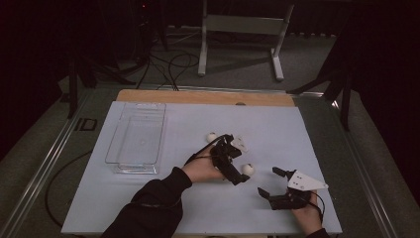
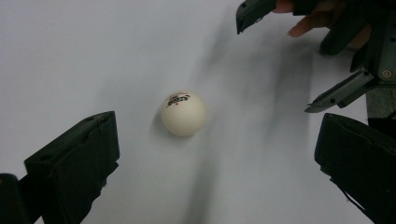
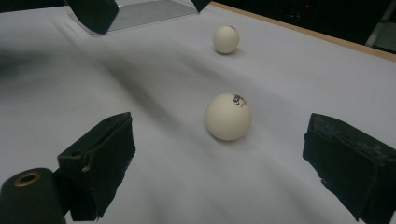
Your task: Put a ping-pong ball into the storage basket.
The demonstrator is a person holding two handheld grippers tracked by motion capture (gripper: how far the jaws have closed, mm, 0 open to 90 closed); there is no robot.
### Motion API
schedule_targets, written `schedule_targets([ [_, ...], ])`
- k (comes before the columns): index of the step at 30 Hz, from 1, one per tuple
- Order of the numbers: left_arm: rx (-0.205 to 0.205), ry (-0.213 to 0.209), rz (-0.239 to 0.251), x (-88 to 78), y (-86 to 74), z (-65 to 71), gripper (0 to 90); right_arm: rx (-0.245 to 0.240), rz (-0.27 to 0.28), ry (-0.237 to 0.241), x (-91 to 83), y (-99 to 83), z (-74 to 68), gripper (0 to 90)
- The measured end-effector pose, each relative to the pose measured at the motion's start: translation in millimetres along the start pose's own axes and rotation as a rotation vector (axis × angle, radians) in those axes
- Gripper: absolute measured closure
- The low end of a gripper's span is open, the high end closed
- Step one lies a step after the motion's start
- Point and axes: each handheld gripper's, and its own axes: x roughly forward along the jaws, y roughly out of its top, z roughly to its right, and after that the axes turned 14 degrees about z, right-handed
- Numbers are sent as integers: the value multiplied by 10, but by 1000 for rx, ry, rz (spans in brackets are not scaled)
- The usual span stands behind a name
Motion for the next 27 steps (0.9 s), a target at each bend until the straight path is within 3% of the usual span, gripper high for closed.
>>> schedule_targets([
  [10,-12,-5,-27,121,11,-35,10,-3,1,1,1,2,-1,91],
  [15,-32,-2,-43,221,-2,-133,17,1,1,2,1,-1,0,90],
  [27,-30,-3,-74,429,-72,-209,71,5,1,2,-2,-4,4,90],
])
